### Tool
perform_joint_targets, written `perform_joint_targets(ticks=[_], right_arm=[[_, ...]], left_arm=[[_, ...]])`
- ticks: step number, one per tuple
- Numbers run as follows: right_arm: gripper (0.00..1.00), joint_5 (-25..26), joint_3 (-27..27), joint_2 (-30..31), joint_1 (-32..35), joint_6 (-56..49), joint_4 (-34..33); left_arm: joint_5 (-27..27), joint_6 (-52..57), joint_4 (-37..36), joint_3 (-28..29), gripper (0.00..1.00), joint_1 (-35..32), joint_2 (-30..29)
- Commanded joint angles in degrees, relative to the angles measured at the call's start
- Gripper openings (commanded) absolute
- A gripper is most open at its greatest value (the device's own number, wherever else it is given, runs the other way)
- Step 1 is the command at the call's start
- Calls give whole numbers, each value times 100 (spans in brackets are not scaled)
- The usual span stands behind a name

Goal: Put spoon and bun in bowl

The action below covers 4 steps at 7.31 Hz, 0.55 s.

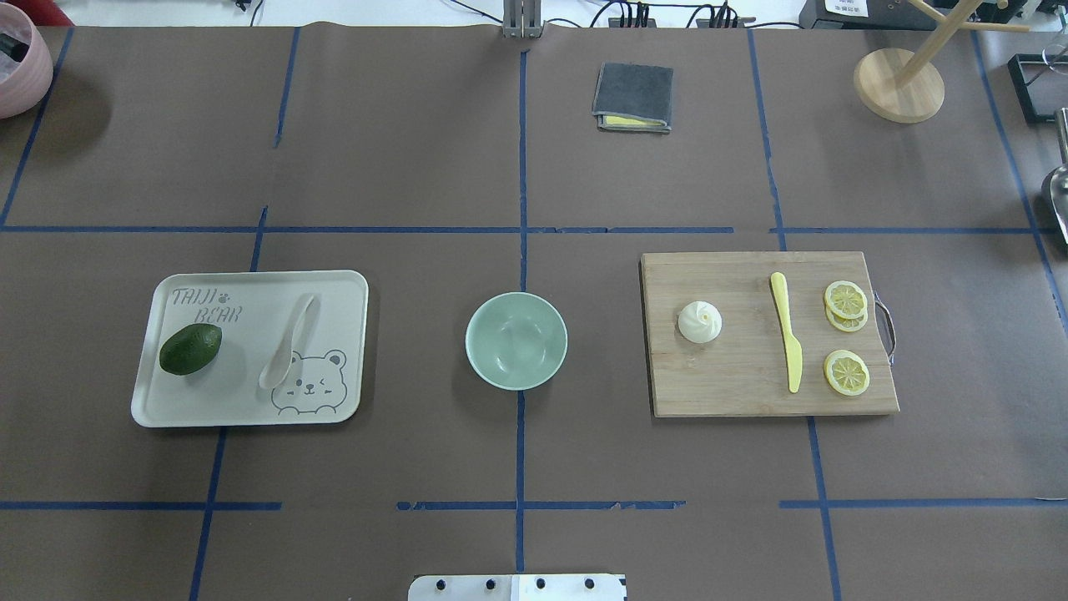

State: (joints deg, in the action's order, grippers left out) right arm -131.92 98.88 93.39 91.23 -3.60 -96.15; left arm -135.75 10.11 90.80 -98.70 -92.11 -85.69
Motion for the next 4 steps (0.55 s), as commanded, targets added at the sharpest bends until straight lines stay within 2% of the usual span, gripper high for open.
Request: perform_joint_targets(ticks=[1, 4], right_arm=[[100, 0, 9, -5, 0, 0, 0], [100, 9, 193, -23, -79, 9, 0]], left_arm=[[4, 0, 60, 0, 100, 0, 0], [22, 0, 279, -9, 100, 0, 9]])
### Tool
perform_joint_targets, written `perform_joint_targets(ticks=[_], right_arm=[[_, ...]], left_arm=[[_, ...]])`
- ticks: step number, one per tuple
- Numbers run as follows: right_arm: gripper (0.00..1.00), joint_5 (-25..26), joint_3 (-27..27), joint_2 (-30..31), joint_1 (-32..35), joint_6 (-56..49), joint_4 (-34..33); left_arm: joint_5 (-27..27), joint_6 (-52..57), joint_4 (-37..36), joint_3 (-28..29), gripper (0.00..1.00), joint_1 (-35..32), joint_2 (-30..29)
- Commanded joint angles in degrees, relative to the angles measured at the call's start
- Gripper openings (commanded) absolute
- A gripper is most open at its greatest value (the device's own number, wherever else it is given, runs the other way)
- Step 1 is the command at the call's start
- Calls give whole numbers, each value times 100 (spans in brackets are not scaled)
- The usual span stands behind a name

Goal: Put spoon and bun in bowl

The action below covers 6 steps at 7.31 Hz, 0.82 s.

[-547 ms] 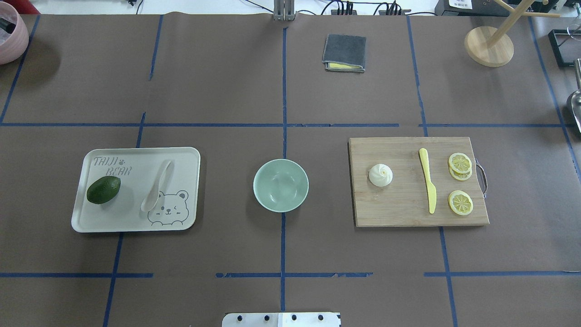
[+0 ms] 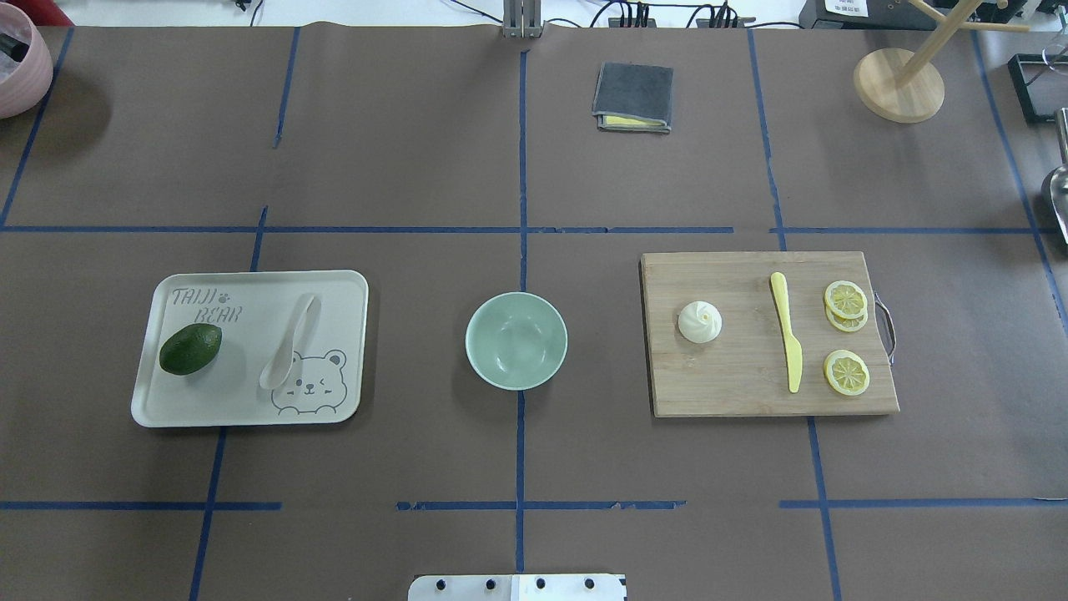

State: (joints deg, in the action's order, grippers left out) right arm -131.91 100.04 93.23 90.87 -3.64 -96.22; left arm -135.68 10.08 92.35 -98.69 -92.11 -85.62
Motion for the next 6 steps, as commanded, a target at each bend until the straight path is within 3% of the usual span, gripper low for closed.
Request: perform_joint_targets(ticks=[1, 4, 6], right_arm=[[100, 25, 77, -59, -156, 47, 16], [100, 25, 305, -602, -254, 100, 7], [100, -369, 331, -657, -254, 92, 7]], left_arm=[[16, 2, 517, -27, 100, 43, 1], [24, -76, 2227, 42, 100, 88, -16], [-11, -155, 3668, 156, 100, 114, -147]])
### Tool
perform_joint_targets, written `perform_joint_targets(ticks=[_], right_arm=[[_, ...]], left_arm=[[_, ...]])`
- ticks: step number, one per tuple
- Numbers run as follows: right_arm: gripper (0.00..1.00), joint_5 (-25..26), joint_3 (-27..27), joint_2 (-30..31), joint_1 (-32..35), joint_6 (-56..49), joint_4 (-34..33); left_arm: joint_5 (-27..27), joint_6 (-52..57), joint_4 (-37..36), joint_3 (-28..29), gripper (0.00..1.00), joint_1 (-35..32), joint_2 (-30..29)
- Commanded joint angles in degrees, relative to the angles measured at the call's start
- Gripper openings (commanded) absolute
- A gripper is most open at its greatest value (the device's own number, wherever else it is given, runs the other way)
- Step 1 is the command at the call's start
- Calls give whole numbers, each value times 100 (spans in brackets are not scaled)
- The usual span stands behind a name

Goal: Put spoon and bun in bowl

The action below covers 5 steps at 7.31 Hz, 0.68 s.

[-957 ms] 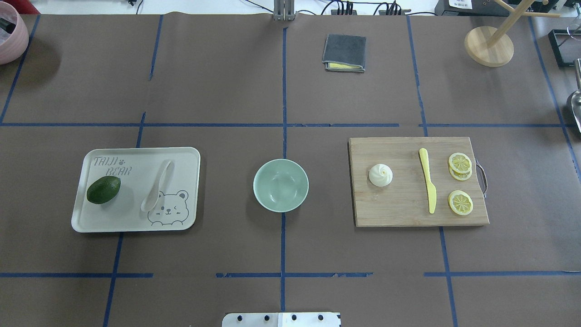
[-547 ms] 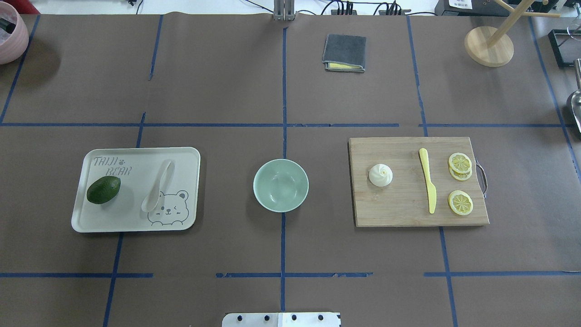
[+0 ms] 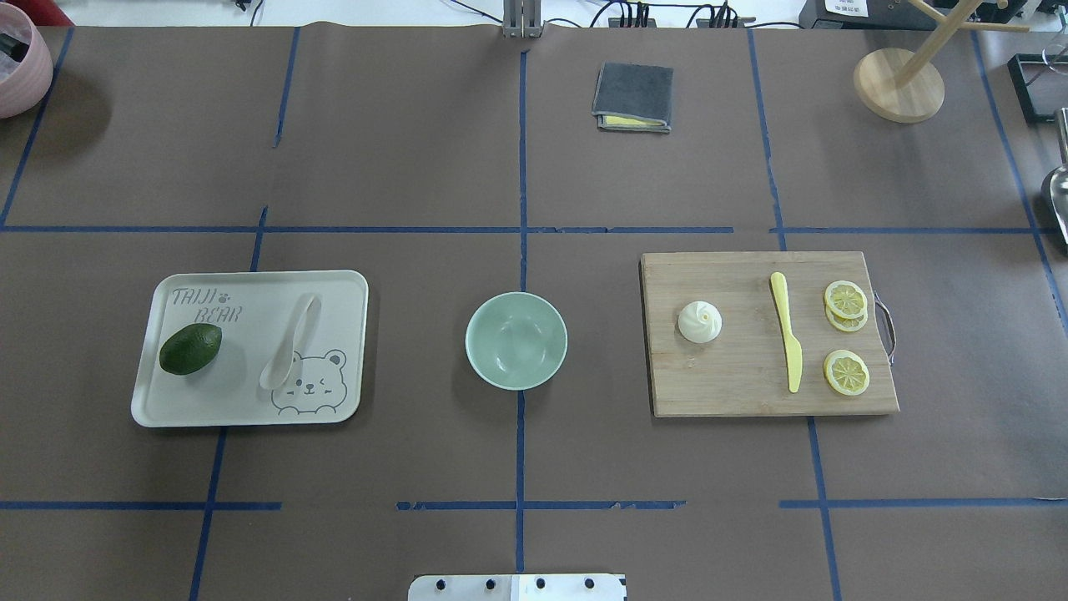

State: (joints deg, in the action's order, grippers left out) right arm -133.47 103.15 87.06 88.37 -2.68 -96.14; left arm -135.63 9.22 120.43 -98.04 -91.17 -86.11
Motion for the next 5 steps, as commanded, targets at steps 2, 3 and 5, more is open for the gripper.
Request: perform_joint_targets(ticks=[2, 3, 5], right_arm=[[100, -214, 29, -58, -4, -30, 8], [100, -214, 29, -49, -4, -39, 8], [100, -214, 21, -49, -4, -48, 8]], left_arm=[[-463, -1145, 1174, 75, 100, 571, -212], [-473, -1942, 1246, 40, 100, 809, -387], [938, -3213, 1264, -606, 100, 2070, -538]])
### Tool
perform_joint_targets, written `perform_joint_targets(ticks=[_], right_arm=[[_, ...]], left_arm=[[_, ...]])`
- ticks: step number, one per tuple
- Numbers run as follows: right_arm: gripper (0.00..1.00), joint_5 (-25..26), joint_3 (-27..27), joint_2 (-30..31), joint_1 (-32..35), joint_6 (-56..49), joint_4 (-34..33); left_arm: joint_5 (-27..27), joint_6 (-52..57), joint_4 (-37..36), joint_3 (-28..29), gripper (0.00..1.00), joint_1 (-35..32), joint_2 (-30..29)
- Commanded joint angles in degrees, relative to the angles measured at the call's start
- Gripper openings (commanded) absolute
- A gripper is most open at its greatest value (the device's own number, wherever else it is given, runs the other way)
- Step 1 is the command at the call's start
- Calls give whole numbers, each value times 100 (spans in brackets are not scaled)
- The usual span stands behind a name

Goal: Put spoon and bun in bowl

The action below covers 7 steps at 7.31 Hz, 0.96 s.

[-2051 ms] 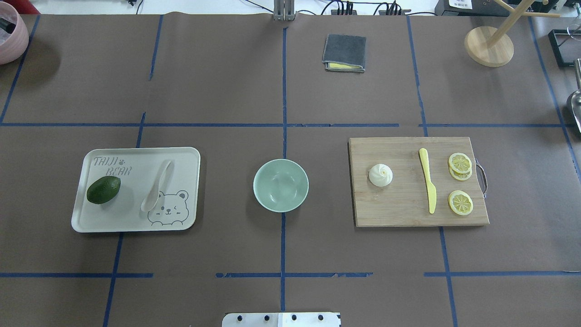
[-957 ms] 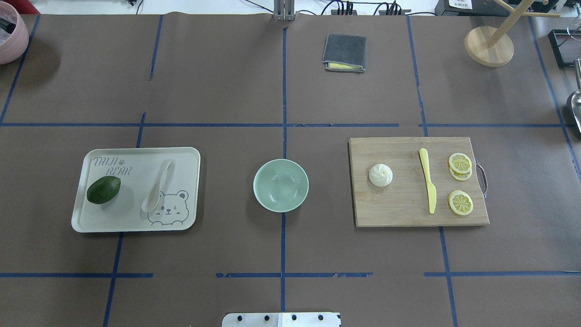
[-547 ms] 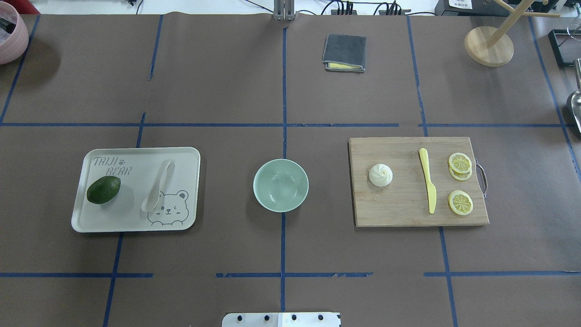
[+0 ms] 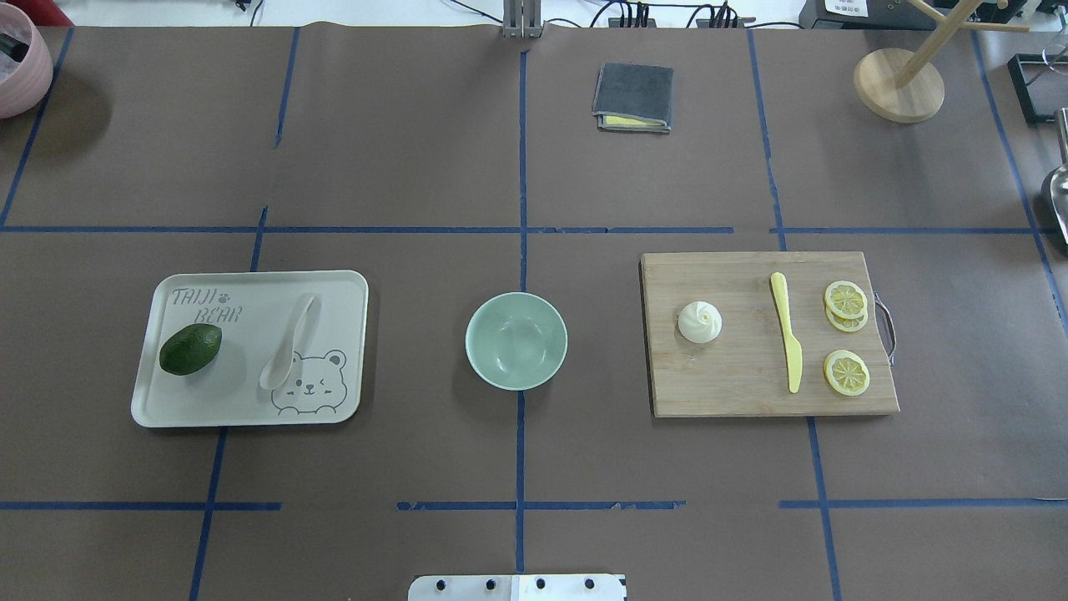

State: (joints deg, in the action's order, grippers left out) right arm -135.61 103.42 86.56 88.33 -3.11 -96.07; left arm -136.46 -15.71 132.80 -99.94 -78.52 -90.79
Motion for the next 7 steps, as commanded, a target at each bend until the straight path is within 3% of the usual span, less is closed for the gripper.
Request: perform_joint_targets(ticks=[1, 2, 3, 4, 5, 7], right_arm=[[100, -1, 2, 2, 0, -6, 0], [100, -1, -6, 2, 0, -6, 0], [100, -1, -24, -7, 0, -6, 0], [100, -1, -24, -7, 0, -6, 0], [100, -1, -15, -7, 0, -6, 0], [100, -1, -7, -16, 0, -6, 0]], left_arm=[[1530, -966, -35, -491, 100, 1412, -140], [1491, -1186, -148, -413, 100, 1992, -437], [1726, -2024, -671, -395, 100, 2494, -770], [2207, -2137, -755, -360, 100, 2856, -861], [2342, -2190, -747, -133, 100, 3225, -949], [2633, -2443, -738, 36, 100, 3456, -941]])
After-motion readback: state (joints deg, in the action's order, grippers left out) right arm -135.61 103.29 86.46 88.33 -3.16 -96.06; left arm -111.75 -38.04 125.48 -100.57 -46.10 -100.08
